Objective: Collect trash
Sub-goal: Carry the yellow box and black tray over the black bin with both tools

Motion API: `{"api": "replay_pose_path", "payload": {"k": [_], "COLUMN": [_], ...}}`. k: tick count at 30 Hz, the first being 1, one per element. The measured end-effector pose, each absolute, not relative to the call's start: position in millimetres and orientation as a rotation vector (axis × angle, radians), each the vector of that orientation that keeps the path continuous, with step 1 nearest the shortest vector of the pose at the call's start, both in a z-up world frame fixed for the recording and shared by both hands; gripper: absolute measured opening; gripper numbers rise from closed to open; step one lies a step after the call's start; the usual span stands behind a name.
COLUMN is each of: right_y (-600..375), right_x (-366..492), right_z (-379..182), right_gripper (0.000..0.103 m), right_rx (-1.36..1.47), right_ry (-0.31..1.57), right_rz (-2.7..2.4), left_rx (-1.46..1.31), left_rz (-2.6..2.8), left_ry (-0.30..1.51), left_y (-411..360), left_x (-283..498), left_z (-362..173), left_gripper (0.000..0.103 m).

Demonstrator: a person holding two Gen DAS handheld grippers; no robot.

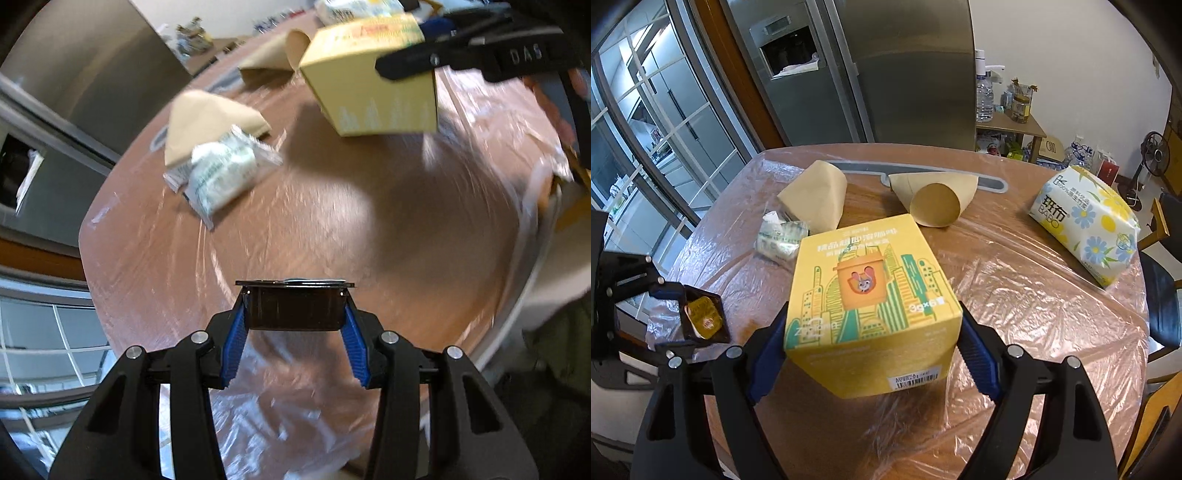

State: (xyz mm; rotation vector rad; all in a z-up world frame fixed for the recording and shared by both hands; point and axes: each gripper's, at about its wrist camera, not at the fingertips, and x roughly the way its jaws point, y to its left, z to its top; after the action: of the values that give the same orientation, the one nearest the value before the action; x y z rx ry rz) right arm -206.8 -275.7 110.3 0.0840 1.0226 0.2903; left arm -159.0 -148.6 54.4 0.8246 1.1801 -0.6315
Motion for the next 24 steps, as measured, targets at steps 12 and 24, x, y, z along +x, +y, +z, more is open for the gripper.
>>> {"api": "replay_pose_path", "payload": {"k": [12,24], "right_y": [-267.2,-285.5], "right_x": [-212.9,-227.1], "right_z": [105.4,107.8], "right_gripper": [0.080,0.079], "right_rx": [0.077,0.159], "right_ry": [1.013,0.990], "right_rz": [0.293,0.286], "left_rx": [1.402,1.136], "left_rz": [-0.541,-0.510], "left_ry": [0.986,0.958], "left_y": [-188.8,-178.7], "left_x": [-180.7,-185.4], "left_z": [30.6,53.5], "left_gripper": [0.048,0.048]}}
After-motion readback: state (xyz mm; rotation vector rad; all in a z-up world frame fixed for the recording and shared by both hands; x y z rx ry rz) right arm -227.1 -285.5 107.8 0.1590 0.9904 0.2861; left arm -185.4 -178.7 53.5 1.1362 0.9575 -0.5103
